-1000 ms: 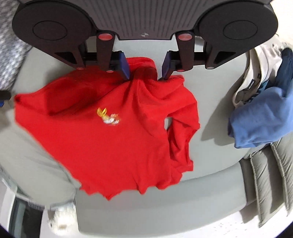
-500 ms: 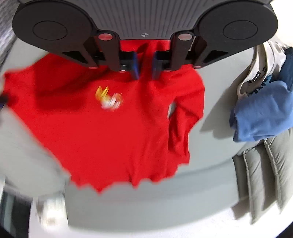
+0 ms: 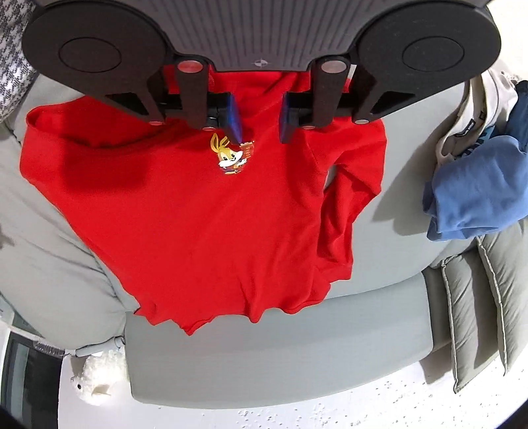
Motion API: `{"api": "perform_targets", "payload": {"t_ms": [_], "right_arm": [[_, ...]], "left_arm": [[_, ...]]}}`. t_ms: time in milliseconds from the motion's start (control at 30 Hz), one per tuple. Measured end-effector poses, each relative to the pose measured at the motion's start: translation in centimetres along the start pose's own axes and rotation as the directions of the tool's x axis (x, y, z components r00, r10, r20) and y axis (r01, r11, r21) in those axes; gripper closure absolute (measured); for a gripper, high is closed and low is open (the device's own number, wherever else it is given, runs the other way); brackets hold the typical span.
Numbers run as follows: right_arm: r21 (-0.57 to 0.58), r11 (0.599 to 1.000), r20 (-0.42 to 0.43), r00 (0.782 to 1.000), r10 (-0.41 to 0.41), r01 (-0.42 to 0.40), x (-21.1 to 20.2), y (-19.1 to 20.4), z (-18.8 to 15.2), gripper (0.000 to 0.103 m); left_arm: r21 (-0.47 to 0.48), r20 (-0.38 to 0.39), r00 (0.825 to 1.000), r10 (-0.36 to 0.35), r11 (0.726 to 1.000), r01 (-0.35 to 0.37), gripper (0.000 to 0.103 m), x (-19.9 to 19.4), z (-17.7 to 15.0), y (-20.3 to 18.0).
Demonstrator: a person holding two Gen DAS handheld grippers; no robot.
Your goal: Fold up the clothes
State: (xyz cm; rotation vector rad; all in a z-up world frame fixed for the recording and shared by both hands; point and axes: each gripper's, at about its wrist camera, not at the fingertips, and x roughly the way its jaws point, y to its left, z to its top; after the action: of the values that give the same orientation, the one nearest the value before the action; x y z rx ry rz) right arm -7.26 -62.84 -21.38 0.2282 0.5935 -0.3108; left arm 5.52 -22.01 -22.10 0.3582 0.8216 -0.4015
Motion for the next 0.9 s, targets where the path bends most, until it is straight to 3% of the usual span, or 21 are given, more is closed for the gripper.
{"api": "perform_targets", "payload": {"t_ms": [267, 600, 800, 867, 900], "right_arm": [[0.076, 0.997, -0.044, 0.999, -0.024, 0.027, 3.2, -3.8, -1.4, 0.057], [-0.045, 0.999, 0.110, 0.994, -0.019, 0.025, 1.0, -1.6, 2.2, 0.057], [-0.102, 0.995, 0.092, 0.996, 0.003, 0.006, 0.5, 1.5, 2.7, 0.052], [-0.120, 0.993, 0.071, 0.997, 0.013, -0.005, 0.8, 2.5, 2.7, 0.051], [-0.125, 0.992, 0.062, 0.998, 0.017, -0.009, 1.0, 2.9, 2.8, 0.051]], "left_arm": [[-0.041, -0.025, 0.999, 0.041, 0.998, -0.042, 0.073, 0.6, 0.3, 0.8], [-0.077, 0.012, 0.998, 0.057, 0.995, -0.055, 0.070, -0.3, 0.7, 2.0], [-0.147, 0.011, 0.996, 0.090, 0.985, -0.088, 0.051, -0.7, 0.3, 3.9], [-0.161, 0.022, 0.995, 0.093, 0.983, -0.088, 0.034, -1.0, 0.2, 4.4], [-0.152, 0.031, 0.995, 0.095, 0.984, -0.089, 0.032, -1.1, 0.2, 4.7]]}}
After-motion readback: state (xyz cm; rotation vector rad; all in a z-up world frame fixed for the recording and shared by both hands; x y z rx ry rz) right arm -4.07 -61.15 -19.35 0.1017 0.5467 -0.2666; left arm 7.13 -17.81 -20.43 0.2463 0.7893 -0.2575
